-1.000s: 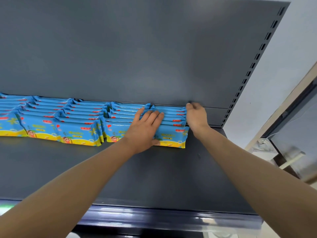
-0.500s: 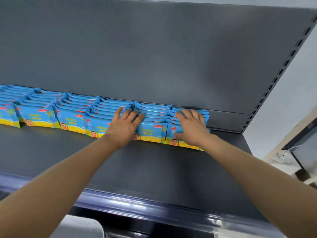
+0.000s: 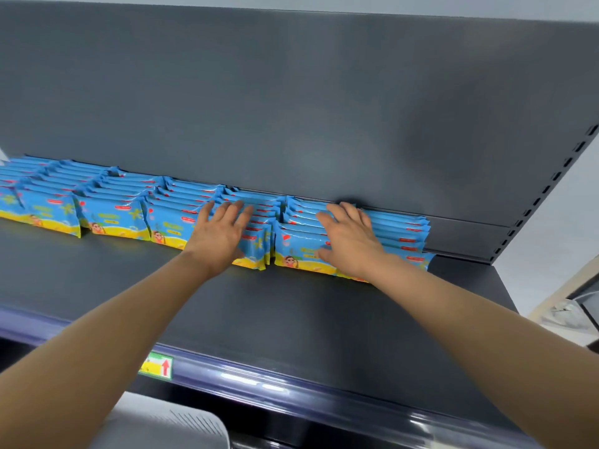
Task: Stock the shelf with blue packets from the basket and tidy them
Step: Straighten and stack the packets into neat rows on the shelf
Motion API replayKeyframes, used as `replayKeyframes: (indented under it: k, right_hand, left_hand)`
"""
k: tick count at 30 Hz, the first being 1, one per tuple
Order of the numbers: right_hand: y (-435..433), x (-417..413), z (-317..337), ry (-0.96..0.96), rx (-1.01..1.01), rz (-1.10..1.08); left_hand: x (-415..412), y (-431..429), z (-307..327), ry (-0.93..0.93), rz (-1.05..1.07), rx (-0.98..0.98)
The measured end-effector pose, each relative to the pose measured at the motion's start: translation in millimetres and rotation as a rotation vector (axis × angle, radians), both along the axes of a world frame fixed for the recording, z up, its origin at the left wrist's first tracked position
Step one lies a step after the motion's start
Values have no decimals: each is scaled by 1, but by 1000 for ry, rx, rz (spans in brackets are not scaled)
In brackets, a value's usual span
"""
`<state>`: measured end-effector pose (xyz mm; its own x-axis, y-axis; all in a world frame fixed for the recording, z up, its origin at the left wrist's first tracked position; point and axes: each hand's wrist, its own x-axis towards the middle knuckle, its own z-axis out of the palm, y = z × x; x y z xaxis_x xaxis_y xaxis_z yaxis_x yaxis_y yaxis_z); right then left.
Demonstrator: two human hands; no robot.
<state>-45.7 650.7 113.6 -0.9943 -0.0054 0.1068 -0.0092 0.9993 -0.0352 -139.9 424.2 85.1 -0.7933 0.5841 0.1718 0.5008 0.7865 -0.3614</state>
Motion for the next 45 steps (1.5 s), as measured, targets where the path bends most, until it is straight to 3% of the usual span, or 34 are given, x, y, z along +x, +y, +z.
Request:
replayKeyframes:
  k: [30,45]
  right_hand:
    - [-40,-10,-8,49,46,-22]
    - [-49,43,10,161,51,69]
  left_hand:
    - [-11,-21,-10,-4,-36,-41]
    - [85,-41,29,125,-13,-1]
